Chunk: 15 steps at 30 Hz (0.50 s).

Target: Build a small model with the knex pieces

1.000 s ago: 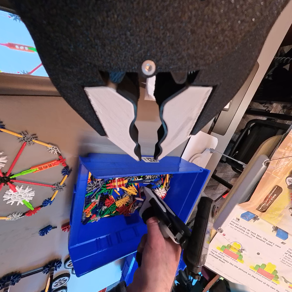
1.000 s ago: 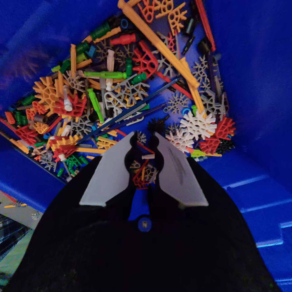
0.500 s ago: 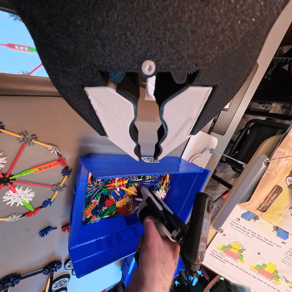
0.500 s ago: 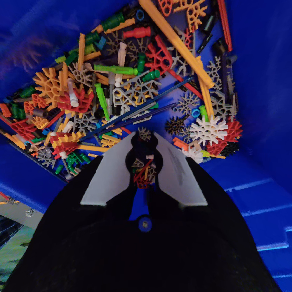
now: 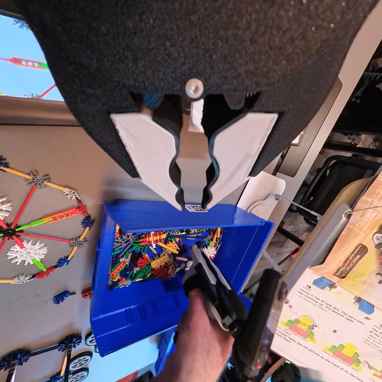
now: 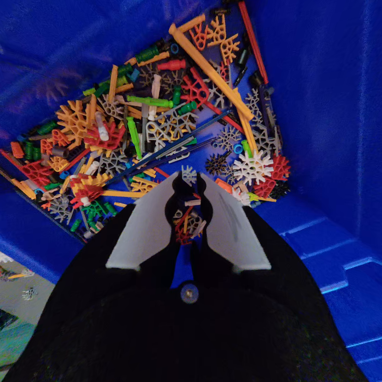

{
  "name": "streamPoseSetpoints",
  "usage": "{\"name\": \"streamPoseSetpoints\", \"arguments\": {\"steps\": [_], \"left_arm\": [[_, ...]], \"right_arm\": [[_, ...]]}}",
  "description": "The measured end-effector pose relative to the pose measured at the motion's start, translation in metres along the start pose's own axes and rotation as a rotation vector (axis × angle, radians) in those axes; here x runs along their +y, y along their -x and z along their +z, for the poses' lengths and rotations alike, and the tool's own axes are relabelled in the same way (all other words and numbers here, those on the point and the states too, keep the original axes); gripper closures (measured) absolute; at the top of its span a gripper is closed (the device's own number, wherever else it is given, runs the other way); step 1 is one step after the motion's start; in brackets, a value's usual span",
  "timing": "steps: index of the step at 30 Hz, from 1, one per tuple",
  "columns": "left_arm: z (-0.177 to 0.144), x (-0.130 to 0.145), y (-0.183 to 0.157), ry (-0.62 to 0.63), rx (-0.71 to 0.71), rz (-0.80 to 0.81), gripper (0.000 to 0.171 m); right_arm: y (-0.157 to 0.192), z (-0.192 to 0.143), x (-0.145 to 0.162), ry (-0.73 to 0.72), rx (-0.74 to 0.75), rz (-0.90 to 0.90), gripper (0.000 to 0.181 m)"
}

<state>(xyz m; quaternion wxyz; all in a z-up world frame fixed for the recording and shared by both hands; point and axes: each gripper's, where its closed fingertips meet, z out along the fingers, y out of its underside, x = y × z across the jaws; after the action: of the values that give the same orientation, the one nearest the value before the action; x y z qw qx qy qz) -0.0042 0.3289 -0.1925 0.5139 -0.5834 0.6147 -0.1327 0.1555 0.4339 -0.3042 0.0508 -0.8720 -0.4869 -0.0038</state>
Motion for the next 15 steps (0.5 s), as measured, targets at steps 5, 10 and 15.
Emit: {"name": "streamPoseSetpoints", "arguments": {"steps": [5, 10, 15], "left_arm": [[-0.001, -0.001, 0.001, -0.007, -0.002, -0.005, 0.156], [-0.001, -0.001, 0.002, -0.009, -0.008, -0.004, 0.156], [-0.001, -0.003, 0.002, -0.015, -0.013, 0.000, 0.156]], "right_arm": [[0.007, -0.038, -0.017, -0.182, -0.025, 0.044, 0.168], [0.034, -0.080, -0.027, -0.346, -0.056, 0.036, 0.168], [0.074, -0.119, -0.024, -0.476, -0.073, 0.007, 0.168]]}}
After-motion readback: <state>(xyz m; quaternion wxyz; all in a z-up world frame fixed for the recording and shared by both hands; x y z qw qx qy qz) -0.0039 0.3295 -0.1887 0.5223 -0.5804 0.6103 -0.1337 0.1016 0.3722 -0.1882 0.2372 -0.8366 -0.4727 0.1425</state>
